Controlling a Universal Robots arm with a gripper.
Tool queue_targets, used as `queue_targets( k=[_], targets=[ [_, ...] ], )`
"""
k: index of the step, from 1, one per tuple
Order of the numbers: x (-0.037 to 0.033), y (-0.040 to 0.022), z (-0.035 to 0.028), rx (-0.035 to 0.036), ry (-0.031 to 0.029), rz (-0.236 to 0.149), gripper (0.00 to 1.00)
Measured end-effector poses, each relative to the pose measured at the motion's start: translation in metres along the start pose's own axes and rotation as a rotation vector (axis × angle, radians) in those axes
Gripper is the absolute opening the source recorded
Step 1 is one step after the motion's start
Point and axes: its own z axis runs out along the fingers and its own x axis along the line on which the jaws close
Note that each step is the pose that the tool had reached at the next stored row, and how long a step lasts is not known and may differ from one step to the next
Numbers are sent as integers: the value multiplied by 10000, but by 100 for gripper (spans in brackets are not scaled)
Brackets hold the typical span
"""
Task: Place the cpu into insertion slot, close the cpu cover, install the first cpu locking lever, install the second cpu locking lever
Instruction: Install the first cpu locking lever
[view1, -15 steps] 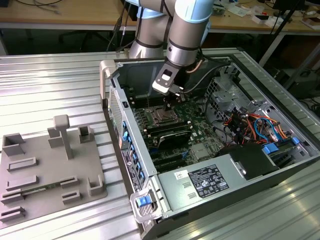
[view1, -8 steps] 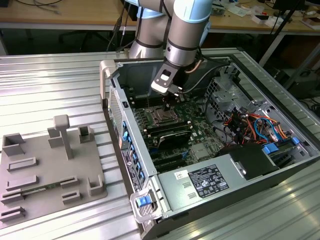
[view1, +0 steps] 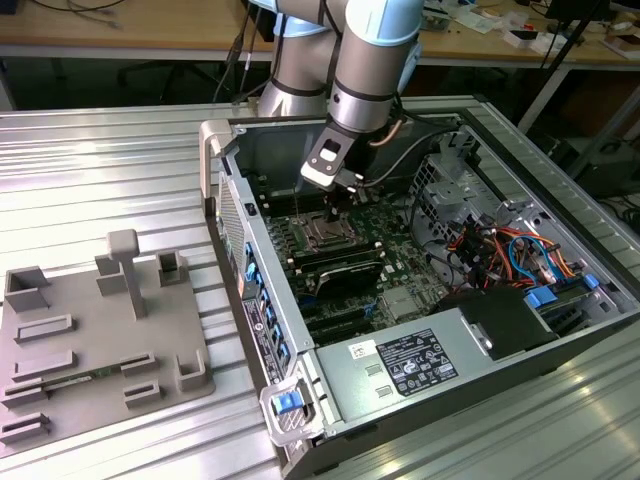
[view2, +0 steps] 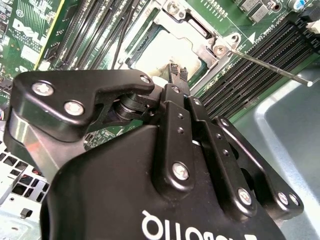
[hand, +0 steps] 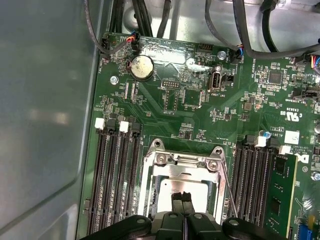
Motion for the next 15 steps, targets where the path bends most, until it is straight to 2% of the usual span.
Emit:
queue_targets(
  k=[15],
  targets=[
    [4,-30,-1,0,0,0,11]
  ],
)
